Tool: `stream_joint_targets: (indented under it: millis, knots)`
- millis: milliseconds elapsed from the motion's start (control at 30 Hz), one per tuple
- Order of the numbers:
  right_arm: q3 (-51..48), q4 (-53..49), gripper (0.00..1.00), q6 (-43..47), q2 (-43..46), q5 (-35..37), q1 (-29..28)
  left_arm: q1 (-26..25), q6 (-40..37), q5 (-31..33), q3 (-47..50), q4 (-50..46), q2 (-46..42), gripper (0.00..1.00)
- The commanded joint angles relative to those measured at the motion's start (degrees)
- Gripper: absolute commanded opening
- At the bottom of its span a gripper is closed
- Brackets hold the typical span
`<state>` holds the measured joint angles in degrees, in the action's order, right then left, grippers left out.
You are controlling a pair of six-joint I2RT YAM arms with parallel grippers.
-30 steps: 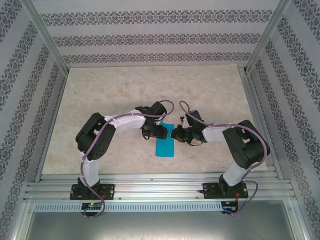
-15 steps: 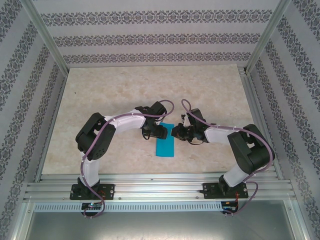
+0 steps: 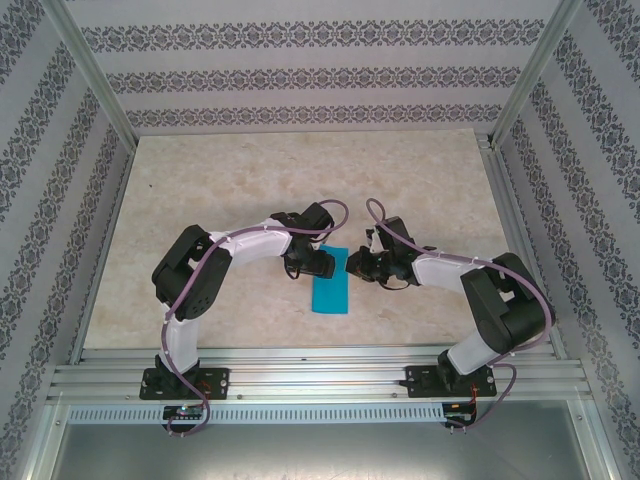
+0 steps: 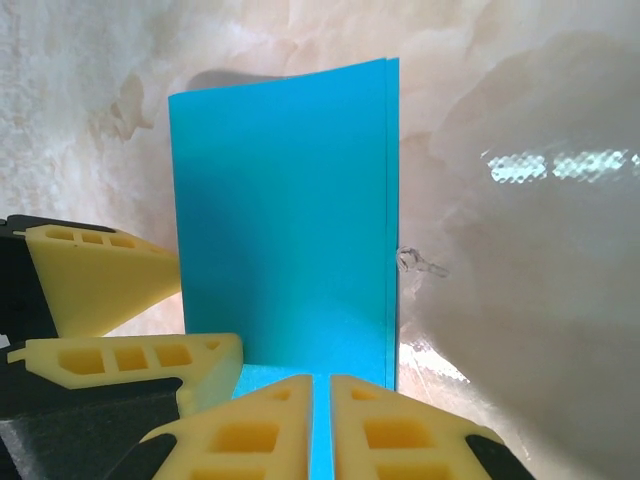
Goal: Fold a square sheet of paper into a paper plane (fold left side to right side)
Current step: First fold in half a square sheet of paper at the center of the table, then hold the square sheet of paper at the center of the table.
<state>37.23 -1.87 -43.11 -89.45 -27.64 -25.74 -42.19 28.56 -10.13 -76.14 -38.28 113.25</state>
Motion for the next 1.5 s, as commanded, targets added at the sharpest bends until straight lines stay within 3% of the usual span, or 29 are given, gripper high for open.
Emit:
stream_joint_targets:
  millis: [0, 1467]
  knots:
    - [0.12, -0.2, 0.13, 1.19, 0.73, 0.23, 0.25, -2.1, -1.05, -2.63, 0.25, 6.03, 5.05, 0.68]
    - [1.17, 1.7, 0.13, -0.08, -2.98, 0.55, -1.77, -3.09, -1.49, -2.76, -1.46, 5.55, 6.98, 0.69]
